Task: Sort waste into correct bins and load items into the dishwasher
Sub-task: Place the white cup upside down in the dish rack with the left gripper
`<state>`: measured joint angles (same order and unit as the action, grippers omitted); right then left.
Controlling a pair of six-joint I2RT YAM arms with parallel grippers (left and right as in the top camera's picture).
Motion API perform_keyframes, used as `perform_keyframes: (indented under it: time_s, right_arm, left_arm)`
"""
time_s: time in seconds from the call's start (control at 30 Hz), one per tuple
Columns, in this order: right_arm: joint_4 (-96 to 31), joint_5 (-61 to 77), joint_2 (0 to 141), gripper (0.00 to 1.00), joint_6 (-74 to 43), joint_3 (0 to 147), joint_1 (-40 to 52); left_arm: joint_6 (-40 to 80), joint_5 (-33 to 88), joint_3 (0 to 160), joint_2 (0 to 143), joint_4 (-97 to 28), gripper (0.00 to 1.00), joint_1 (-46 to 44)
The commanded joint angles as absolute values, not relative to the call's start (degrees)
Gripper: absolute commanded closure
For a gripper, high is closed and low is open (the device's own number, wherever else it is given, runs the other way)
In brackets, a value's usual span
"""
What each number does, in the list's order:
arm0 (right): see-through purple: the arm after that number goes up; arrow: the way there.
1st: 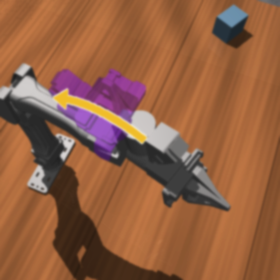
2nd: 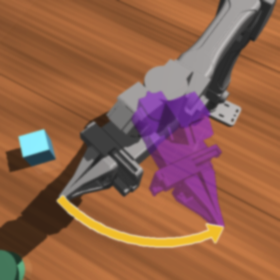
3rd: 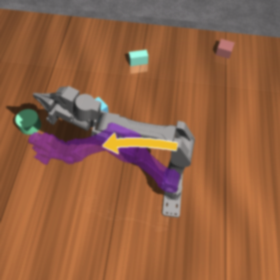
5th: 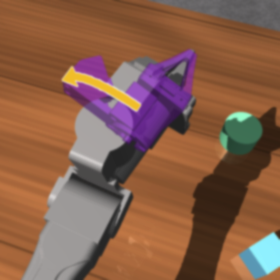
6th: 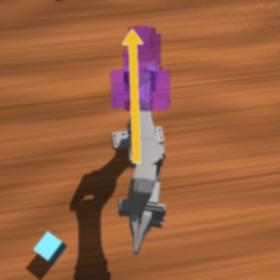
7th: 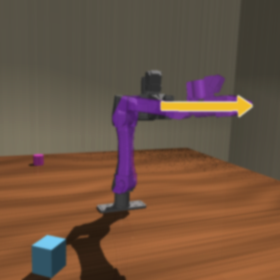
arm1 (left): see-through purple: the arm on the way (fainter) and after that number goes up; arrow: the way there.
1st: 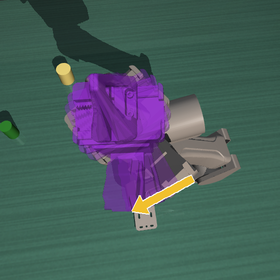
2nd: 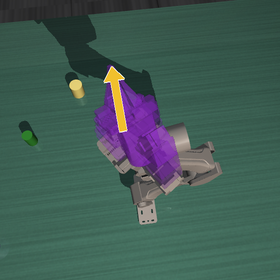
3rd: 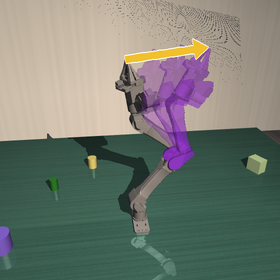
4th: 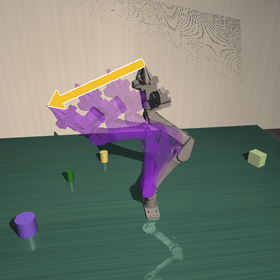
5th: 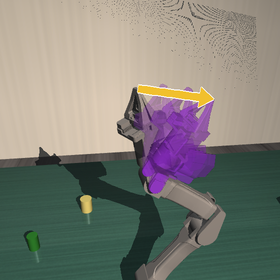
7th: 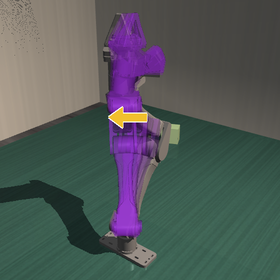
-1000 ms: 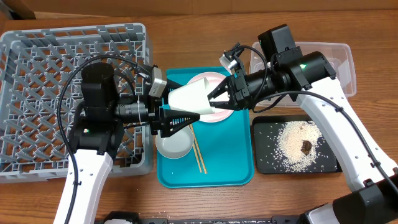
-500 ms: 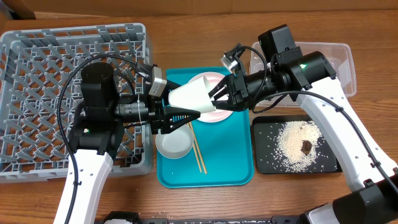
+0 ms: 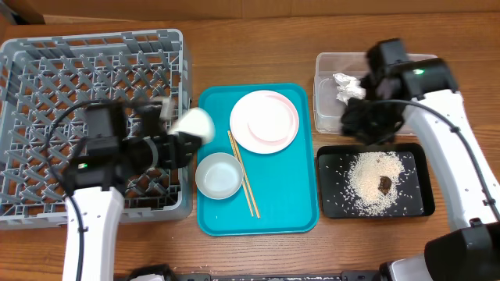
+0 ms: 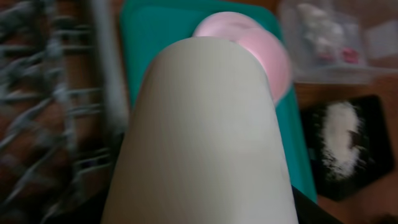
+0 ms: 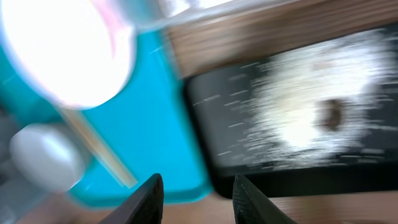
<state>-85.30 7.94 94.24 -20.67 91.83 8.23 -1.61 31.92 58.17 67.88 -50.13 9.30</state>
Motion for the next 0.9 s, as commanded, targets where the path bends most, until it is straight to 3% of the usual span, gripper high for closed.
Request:
perform_keyframes:
  time_s: [0.0, 0.2, 0.6, 0.63, 0.7, 0.73, 0.87]
  right_arm:
    - [-86.13, -1.67, 90.78, 0.62, -18.37, 92.71, 4.16]
    - [-87.55, -1.58, 90.76, 0.62, -17.54, 92.68, 0.25]
    - [-87.66, -1.39, 90.76, 0.62, -17.54, 92.68, 0.25]
    - [-87.77, -1.39, 90.76, 0.62, -17.54, 92.68, 0.25]
    - [-87.85, -1.41, 90.76, 0.62, -17.54, 92.68, 0.25]
    - [-87.92, -1.41, 90.76, 0.62, -17.54, 92.68, 0.25]
    - [-88.27, -1.41, 90.76, 0.62, -17.54, 92.68, 0.25]
  left_arm:
    - [0.43, 15.84, 60.93, 66.11, -53.54, 0.96, 17.76]
    - [4.58, 7.77, 60.86, 67.22, -55.77, 0.92, 27.88]
    - [6.13, 3.55, 60.86, 79.18, -54.28, 0.8, 28.49]
    - [6.5, 3.29, 60.86, 80.12, -54.26, 0.68, 28.49]
    - [6.52, 3.49, 60.86, 81.28, -53.93, 0.32, 28.47]
    - [6.5, 4.19, 60.86, 81.65, -53.8, 0.0, 28.47]
    - [6.46, 8.6, 62.43, 81.41, -54.68, 0.0, 28.45]
